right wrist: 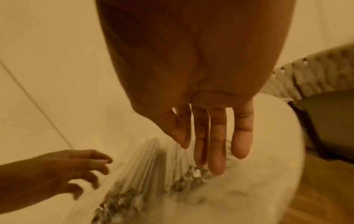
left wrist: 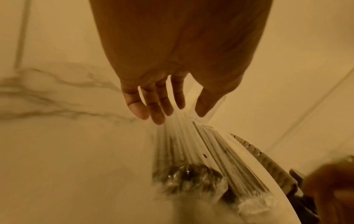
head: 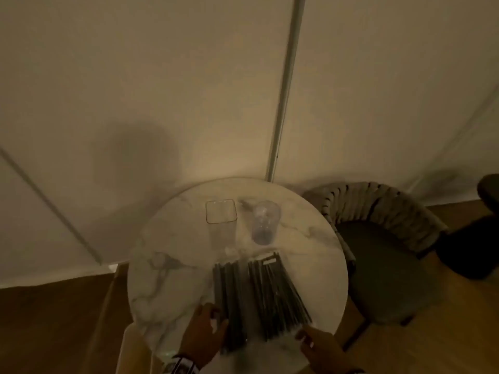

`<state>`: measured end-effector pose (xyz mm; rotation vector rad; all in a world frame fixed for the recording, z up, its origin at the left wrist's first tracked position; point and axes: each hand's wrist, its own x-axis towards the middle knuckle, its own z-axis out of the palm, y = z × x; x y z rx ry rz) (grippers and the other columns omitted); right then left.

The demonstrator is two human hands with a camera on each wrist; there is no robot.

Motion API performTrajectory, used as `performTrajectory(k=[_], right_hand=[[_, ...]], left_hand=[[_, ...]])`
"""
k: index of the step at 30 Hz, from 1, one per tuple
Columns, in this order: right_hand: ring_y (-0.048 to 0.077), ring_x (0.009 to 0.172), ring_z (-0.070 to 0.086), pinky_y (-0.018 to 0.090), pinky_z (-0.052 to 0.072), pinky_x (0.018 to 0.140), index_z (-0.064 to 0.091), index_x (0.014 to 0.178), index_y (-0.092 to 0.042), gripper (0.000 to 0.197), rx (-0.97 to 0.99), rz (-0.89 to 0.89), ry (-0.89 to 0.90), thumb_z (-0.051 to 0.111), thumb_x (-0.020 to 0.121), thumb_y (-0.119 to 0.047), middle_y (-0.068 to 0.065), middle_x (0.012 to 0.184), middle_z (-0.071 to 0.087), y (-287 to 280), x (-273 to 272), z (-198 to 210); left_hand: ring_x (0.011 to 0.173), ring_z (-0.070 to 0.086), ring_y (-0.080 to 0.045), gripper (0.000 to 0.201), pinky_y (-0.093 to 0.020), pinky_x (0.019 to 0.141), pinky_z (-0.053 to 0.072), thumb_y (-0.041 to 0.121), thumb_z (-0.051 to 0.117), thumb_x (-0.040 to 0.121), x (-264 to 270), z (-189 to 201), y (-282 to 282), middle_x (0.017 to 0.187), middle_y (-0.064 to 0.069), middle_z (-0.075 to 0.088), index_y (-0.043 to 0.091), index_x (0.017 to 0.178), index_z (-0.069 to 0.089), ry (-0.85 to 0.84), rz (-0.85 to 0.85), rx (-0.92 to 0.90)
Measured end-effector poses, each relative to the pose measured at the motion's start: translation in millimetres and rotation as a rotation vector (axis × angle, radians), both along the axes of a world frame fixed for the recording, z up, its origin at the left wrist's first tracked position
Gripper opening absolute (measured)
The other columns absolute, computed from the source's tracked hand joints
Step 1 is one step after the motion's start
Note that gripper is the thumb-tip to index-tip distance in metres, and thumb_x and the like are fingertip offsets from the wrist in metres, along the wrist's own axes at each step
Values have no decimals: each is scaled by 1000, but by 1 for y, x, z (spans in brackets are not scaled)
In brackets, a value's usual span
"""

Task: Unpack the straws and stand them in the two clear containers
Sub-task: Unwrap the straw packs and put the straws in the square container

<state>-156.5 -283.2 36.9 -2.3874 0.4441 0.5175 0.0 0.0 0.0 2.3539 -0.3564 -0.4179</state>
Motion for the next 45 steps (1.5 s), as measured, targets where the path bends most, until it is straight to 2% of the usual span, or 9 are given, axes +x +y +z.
performTrajectory(k=[6,13,17,22,30,33,37,42,45], right_hand=[[-1,77,53,25,47,82,52,93,-43,19,87,124,-62,50,98,-24,-16,84,57,3,55,22],[16,83,66,16,50,68,61,111,-27,20,141,208,-55,46,100,-22,2,100,68,-15,110,23],[16,81,63,25,48,70,64,112,-24,23,146,278,-26,46,99,-19,0,94,67,-26,139,18],[17,87,63,25,47,74,65,114,-19,25,154,391,-16,48,97,-14,0,97,66,-31,165,11],[21,89,61,30,48,78,64,115,-13,23,190,392,-130,52,95,-12,6,104,63,-14,200,3],[29,109,57,39,48,100,51,133,-15,45,175,239,-194,61,89,-9,11,132,46,4,212,-10],[31,121,51,46,47,104,34,148,-20,72,126,70,-124,69,86,-23,13,140,44,29,229,-31],[19,76,60,29,46,69,69,81,-9,7,37,21,-199,69,83,-17,3,79,62,49,232,-42],[15,72,58,29,49,70,63,73,-15,13,98,-29,-251,70,84,-11,1,77,63,58,229,-48]], left_hand=[[122,48,-27,93,-37,98,46,74,54,69,4,1,-35,137,-6,29,27,145,28,53,-33,250],[135,36,-28,81,-38,112,35,47,60,89,7,7,-15,153,-5,23,23,154,18,161,-17,241],[136,34,-29,75,-41,112,34,30,57,86,9,23,-7,155,-5,25,23,153,23,188,51,361],[129,41,-31,72,-46,106,38,48,56,90,7,28,-36,148,-8,34,23,150,26,68,218,382],[134,32,-30,83,-46,111,31,49,62,86,2,18,-33,151,-5,27,26,152,19,52,116,509],[132,33,-28,88,-45,110,32,50,66,80,6,20,-20,148,-3,29,27,152,20,24,68,511],[131,33,-25,90,-43,111,31,53,65,79,12,24,-5,148,-1,27,28,152,20,23,-32,503],[127,33,-26,91,-42,109,32,53,63,74,24,26,13,143,-2,26,27,150,20,29,-123,495],[124,34,-27,91,-44,109,31,66,57,73,36,25,6,137,-2,27,28,148,23,50,-114,440]])
